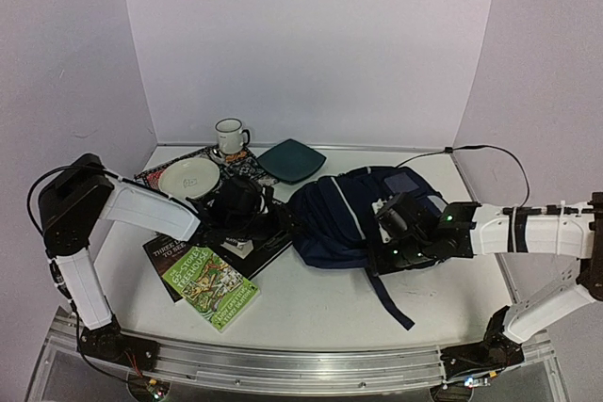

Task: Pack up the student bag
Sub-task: Unzip the largest pocket of the student bag.

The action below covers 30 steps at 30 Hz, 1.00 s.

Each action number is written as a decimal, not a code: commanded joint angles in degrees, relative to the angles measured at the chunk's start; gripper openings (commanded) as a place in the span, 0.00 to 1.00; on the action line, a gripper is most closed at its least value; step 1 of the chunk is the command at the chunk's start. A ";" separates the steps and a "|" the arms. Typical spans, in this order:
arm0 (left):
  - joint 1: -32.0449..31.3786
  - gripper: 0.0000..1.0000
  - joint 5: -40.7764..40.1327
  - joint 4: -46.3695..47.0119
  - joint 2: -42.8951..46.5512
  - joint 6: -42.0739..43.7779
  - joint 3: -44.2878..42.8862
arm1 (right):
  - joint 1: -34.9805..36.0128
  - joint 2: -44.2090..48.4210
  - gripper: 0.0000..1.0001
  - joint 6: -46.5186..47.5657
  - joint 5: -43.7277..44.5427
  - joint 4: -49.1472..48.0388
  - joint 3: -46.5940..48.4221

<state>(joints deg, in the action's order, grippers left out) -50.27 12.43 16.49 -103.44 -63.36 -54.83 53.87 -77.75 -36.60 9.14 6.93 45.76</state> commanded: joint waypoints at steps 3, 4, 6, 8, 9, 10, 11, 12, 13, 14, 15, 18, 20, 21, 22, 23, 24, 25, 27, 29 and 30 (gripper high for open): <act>-2.39 0.18 0.13 0.35 -3.05 -2.68 -3.92 | -0.32 2.62 0.00 0.50 -3.44 -0.34 4.14; -2.91 0.12 -0.42 0.64 -2.86 -3.21 -3.99 | -0.28 2.22 0.00 0.22 -4.53 -0.35 4.60; -3.76 0.03 -1.30 2.20 -2.40 -4.77 -4.06 | -0.21 1.08 0.00 -0.46 -6.79 -0.64 5.47; -4.76 0.00 -2.02 4.78 -1.69 -6.56 -3.91 | 0.56 -0.43 0.00 -1.16 -7.82 -0.81 6.82; -5.03 0.00 -2.15 6.48 -1.44 -7.63 -3.68 | 1.14 -1.20 0.00 -1.31 -8.01 -0.80 7.61; -5.18 0.00 -2.23 8.36 -1.21 -8.85 -3.37 | 1.56 -1.81 0.00 -1.56 -8.20 -0.80 8.38; -5.40 0.00 -2.42 9.97 -1.07 -9.95 -3.07 | 1.85 -2.44 0.01 -1.90 -8.51 -0.92 8.95; -5.67 0.00 -2.89 11.13 -1.06 -10.65 -2.93 | 2.22 -3.12 0.01 -2.36 -8.66 -1.17 9.56; -5.96 0.00 -3.55 12.02 -1.09 -11.14 -2.94 | 2.61 -3.79 0.01 -2.78 -9.15 -1.45 10.27; -6.40 0.00 -4.15 12.39 -1.29 -11.25 -3.33 | 3.06 -4.52 0.01 -3.03 -10.17 -2.13 11.02; -6.84 0.00 -4.62 12.71 -1.56 -11.28 -3.78 | 3.51 -5.28 0.02 -3.24 -11.13 -2.87 11.82; -7.54 0.00 -5.52 13.05 -2.60 -11.32 -4.40 | 4.27 -7.32 0.02 -2.96 -12.66 -3.33 15.12; -7.63 0.00 -5.96 13.21 -2.63 -11.34 -4.04 | 4.44 -7.76 0.02 -2.91 -12.03 -3.62 16.27; -7.78 0.00 -6.08 13.30 -2.60 -11.16 -3.89 | 4.45 -8.25 0.02 -2.76 -11.48 -3.70 16.86; -8.02 0.00 -6.31 13.38 -2.57 -10.85 -3.70 | 4.42 -8.99 0.02 -2.49 -11.21 -3.73 17.85; -8.35 0.00 -6.65 13.43 -2.56 -10.62 -3.57 | 4.41 -9.72 0.03 -2.27 -11.31 -3.73 18.84; -8.83 0.00 -7.02 13.36 -2.56 -10.56 -3.50 | 4.43 -10.54 0.03 -1.96 -11.46 -3.69 20.00; -9.32 0.00 -7.58 13.54 -2.56 -10.76 -3.23 | 4.43 -11.51 0.03 -1.61 -11.27 -3.73 20.91; -9.89 0.00 -7.78 13.94 -2.58 -10.53 -2.83 | 4.43 -13.15 0.04 -0.94 -10.23 -3.76 22.81; -9.89 0.00 -7.83 14.08 -2.17 -9.64 -2.27 | 4.45 -14.74 0.06 0.40 -10.05 -3.52 24.23; -9.93 0.00 -8.30 14.09 -1.43 -8.97 -1.66 | 4.44 -15.17 0.07 1.04 -9.81 -2.99 24.72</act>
<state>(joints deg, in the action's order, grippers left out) -57.23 1.07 23.09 -106.28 -73.54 -56.25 57.43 -91.10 -38.77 -0.18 10.37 64.22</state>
